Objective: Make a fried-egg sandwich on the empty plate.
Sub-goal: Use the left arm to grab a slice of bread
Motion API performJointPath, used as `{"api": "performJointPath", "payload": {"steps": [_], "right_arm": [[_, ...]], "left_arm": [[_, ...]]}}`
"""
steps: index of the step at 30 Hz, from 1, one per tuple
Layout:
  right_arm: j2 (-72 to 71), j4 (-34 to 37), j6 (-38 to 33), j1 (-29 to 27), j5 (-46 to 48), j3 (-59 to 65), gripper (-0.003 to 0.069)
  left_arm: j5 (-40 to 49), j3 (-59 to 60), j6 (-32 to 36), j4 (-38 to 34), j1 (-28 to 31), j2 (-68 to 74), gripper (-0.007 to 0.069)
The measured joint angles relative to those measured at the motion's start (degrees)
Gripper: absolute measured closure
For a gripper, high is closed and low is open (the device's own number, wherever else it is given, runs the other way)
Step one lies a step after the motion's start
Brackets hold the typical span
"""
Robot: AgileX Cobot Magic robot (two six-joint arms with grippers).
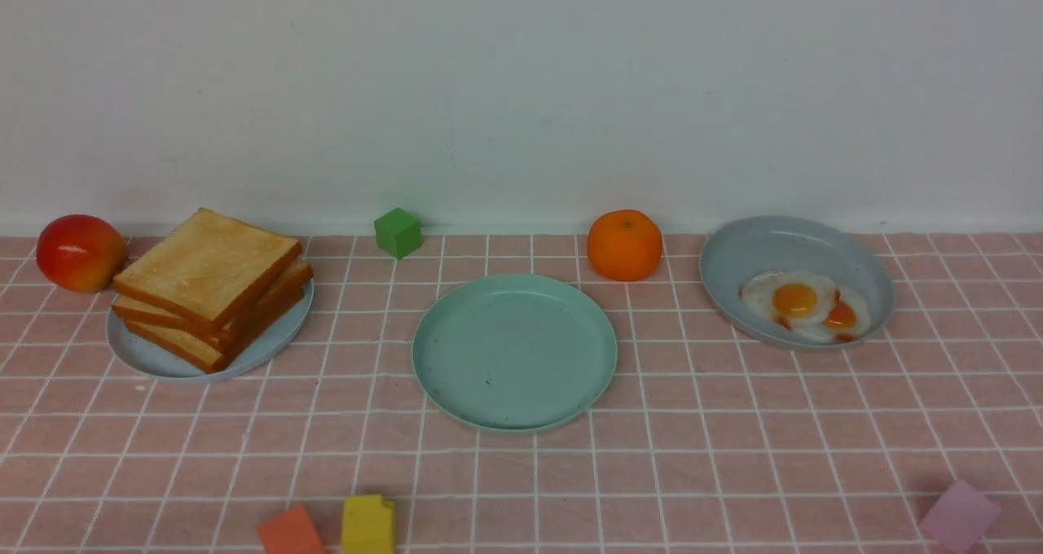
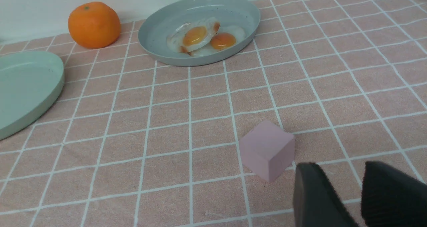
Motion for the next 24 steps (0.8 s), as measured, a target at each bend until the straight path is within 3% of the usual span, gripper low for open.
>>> {"api": "performJointPath", "payload": {"steps": [19, 24], "right_arm": [[0.0, 0.0, 0.0, 0.0, 0.0, 0.0, 0.0418], [0.0, 0.0, 0.0, 0.0, 0.0, 0.0, 0.0418]], "left_arm": [[-3.1, 0.1, -0.4, -0.4, 0.0, 0.0, 0.0386], [-16.0, 0.1, -8.2, -12.5, 0.0, 0.0, 0.0386]]}}
